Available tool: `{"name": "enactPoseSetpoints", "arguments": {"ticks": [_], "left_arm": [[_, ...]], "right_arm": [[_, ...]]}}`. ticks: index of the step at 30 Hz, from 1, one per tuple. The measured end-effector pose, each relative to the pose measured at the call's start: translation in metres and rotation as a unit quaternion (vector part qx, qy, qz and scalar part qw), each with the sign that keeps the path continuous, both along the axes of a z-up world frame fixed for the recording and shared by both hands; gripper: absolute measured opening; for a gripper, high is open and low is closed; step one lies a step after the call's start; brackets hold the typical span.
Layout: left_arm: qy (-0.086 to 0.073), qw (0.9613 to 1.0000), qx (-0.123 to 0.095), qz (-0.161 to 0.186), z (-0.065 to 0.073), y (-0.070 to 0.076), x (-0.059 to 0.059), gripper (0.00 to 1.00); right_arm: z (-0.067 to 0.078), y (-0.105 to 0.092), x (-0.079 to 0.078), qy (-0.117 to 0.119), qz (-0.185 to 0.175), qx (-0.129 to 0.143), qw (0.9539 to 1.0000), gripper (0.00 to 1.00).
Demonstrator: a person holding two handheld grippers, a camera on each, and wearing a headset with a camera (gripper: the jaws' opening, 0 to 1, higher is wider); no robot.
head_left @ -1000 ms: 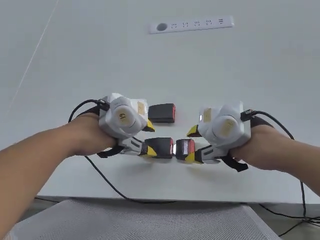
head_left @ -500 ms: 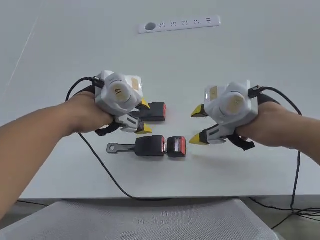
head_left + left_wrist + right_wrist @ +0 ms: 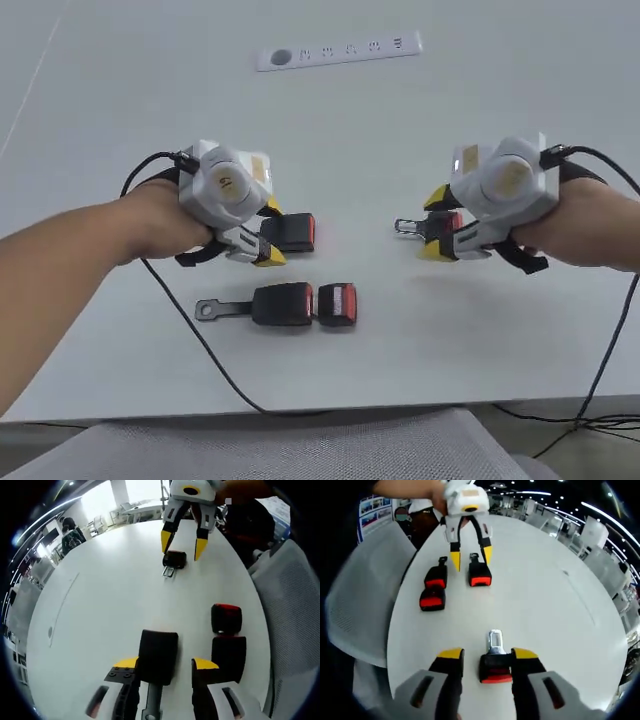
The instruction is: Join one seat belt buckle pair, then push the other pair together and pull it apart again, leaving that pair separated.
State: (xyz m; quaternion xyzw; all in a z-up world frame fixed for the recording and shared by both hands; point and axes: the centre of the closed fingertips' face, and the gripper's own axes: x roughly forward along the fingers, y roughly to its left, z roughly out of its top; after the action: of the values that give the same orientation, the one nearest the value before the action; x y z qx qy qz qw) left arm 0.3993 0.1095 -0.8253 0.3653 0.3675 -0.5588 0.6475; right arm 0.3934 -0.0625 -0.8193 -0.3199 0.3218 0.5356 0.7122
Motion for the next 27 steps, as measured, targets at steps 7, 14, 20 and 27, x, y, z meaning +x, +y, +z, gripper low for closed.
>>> {"name": "enactPoseSetpoints", "arguments": {"ticks": [7, 14, 20, 27], "left_arm": [[-0.003, 1.0, 0.006, 0.0, 0.001, 0.001, 0.005, 0.43], [-0.001, 0.9996, 0.026, -0.008, -0.009, 0.01, 0.009, 0.43], [0.002, 0.9993, 0.035, -0.016, -0.016, 0.01, 0.012, 0.42], [-0.01, 0.9988, 0.045, -0.017, -0.019, 0.015, 0.012, 0.32]], "right_arm": [[-0.006, -0.016, 0.001, 0.001, -0.003, -0.015, 0.9999, 0.38], [-0.012, -0.023, -0.001, 0.009, -0.003, -0.023, 0.9997, 0.38], [-0.016, -0.021, -0.001, 0.016, 0.001, -0.025, 0.9995, 0.37], [-0.019, -0.022, 0.002, 0.022, 0.006, -0.031, 0.9993, 0.32]]}}
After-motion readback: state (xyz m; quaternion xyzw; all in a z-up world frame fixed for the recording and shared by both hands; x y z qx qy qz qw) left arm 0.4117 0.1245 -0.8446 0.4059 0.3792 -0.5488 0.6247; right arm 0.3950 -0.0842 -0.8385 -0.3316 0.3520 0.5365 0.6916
